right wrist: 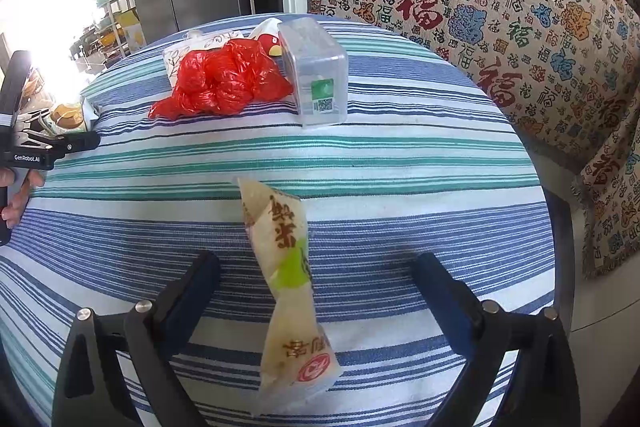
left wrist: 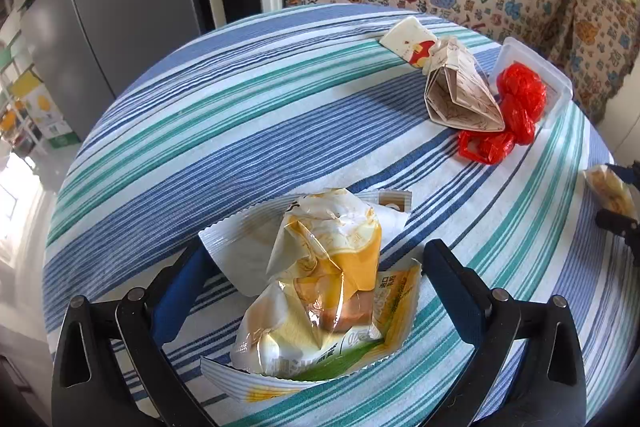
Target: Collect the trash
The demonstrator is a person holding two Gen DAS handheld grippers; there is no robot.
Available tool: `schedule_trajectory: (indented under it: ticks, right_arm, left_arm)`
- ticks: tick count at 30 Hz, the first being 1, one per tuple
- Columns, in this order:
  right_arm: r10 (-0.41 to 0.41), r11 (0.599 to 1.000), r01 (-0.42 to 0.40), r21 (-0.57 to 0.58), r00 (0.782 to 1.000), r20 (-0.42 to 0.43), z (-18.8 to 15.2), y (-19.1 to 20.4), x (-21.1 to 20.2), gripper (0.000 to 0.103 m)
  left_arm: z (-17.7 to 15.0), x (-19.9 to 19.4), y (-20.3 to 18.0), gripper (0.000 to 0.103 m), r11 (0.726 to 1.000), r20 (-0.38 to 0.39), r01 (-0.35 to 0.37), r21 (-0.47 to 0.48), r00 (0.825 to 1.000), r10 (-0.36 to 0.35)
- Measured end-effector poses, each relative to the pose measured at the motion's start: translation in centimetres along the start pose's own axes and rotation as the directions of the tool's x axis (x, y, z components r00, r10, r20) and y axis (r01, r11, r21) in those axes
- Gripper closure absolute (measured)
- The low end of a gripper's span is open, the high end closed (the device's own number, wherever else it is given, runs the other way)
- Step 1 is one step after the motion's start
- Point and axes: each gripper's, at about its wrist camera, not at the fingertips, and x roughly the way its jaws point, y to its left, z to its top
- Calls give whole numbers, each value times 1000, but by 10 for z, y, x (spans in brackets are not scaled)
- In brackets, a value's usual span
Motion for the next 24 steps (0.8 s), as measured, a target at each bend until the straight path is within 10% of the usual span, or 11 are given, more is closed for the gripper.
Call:
schedule_trajectory:
  ticks: [11,14,15,24]
  right_arm:
    - [12,1000,-14,-14,996,-92,1,3,-6,12]
    - [26,998,-31,-47,995,-93,2,8,-12,80]
    - [28,998,-34,-52,995,-100,2,10,-13,88]
    - [36,999,-37,-1,999,-24,11,1,-52,89]
  left_arm:
    - [-6,-7,4,15,1000,25,-2,-2,1000,2]
    - [-6,-12,8,34,1000,39,7,8,999,-7]
    - [-5,-13,8,42,1000,38,13,10,999,-14]
    - [5,-45,1,59,998,89,57,0,994,-57]
